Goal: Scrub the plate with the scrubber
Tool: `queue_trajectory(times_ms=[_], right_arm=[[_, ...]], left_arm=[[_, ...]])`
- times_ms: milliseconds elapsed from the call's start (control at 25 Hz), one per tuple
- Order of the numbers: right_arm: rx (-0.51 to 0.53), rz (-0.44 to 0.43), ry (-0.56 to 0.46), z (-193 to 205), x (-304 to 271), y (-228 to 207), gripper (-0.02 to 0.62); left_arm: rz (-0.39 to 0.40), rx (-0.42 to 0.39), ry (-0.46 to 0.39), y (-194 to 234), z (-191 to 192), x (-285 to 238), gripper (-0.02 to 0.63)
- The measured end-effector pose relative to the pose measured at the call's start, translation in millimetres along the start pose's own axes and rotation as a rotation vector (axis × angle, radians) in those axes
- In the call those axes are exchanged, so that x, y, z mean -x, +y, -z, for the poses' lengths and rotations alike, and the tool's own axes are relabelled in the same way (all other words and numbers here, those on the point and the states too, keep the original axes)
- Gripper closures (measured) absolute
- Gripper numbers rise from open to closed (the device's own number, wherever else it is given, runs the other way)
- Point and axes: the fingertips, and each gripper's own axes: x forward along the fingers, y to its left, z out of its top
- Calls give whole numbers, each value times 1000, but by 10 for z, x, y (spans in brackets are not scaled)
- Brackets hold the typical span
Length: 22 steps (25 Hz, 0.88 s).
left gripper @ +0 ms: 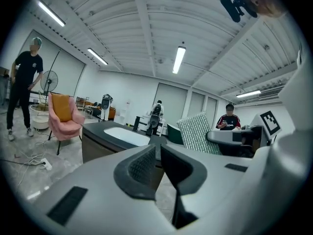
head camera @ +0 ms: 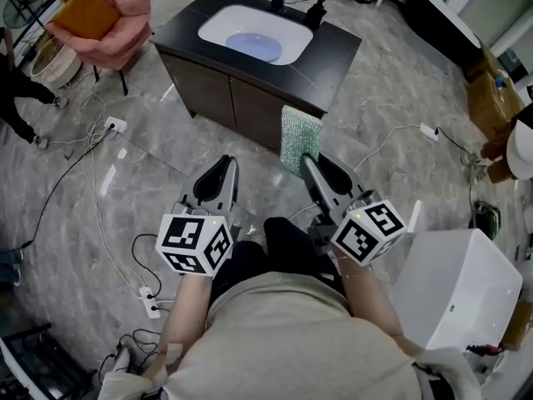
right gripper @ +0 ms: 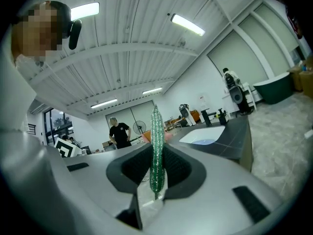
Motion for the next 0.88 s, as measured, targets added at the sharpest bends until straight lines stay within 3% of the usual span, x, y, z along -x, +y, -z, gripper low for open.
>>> queue_trajectory(times_ms=[200,480,880], right_arm=[[-12,12,3,-38,-257,-157,514],[-22,-21,-2,-148,-857,-387,514],[-33,-96,18,-500,-1971,-840,514]], left_arm=[[-8,-28,4,160,-65,-157,563],[-77,-32,-15,608,-213,-453,561],[-147,-23,-28,1294,-594,-1335,560]])
